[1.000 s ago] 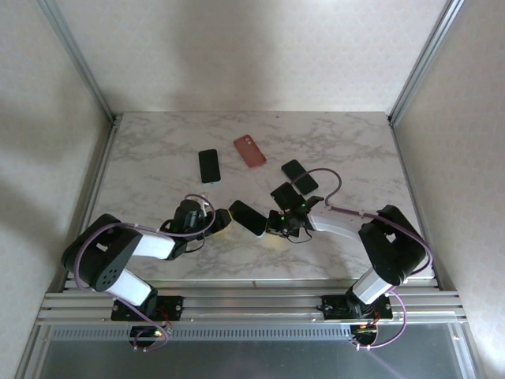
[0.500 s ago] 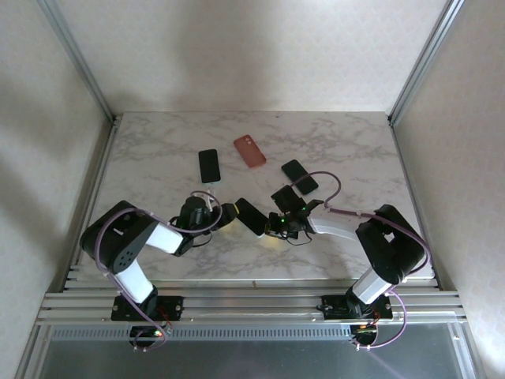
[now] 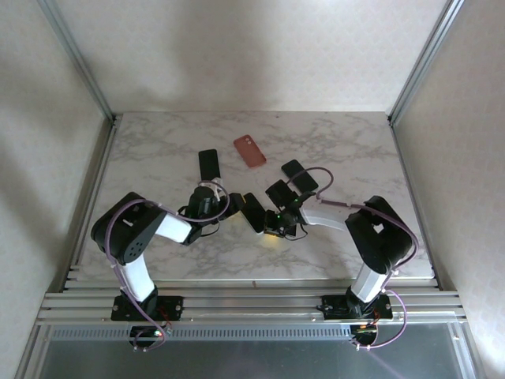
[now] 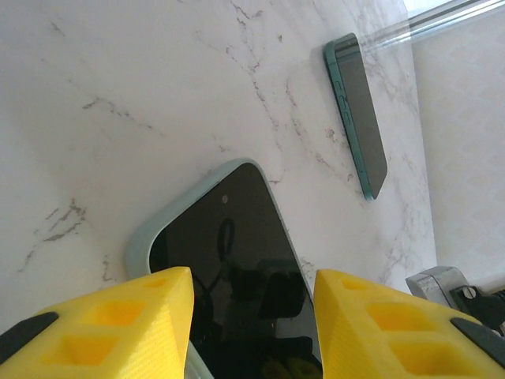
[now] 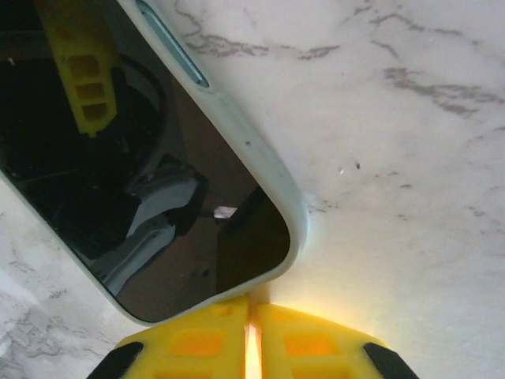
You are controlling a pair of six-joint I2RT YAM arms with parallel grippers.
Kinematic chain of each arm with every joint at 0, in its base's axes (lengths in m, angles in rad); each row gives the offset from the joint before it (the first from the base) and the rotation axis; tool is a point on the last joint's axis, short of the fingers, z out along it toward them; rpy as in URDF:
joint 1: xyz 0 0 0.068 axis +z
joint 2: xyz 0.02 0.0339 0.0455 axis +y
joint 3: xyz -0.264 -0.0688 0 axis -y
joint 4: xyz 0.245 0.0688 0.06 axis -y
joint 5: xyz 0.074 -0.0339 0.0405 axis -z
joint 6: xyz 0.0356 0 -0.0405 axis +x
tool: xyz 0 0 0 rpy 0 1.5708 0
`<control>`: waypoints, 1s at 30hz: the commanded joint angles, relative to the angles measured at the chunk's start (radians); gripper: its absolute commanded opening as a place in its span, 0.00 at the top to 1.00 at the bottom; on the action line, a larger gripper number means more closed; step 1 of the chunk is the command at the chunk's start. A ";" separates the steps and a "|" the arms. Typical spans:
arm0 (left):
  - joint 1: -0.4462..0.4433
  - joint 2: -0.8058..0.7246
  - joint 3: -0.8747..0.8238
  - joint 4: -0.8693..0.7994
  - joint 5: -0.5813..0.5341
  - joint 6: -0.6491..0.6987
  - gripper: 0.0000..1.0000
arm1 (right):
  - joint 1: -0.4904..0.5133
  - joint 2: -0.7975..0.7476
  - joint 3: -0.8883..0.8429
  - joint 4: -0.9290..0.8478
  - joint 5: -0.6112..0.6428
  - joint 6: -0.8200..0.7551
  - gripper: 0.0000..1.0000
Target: Put the phone into the phone case
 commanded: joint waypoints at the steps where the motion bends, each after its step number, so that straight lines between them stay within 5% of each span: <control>1: 0.016 -0.066 -0.017 -0.035 -0.025 0.013 0.57 | 0.005 0.111 0.071 0.194 0.026 -0.007 0.89; 17: 0.127 -0.569 -0.173 -0.393 -0.094 0.095 0.54 | 0.005 0.264 0.325 0.127 -0.006 -0.043 0.89; 30: 0.189 -0.662 -0.195 -0.468 -0.080 0.118 0.54 | -0.019 0.361 0.454 0.113 -0.040 -0.057 0.89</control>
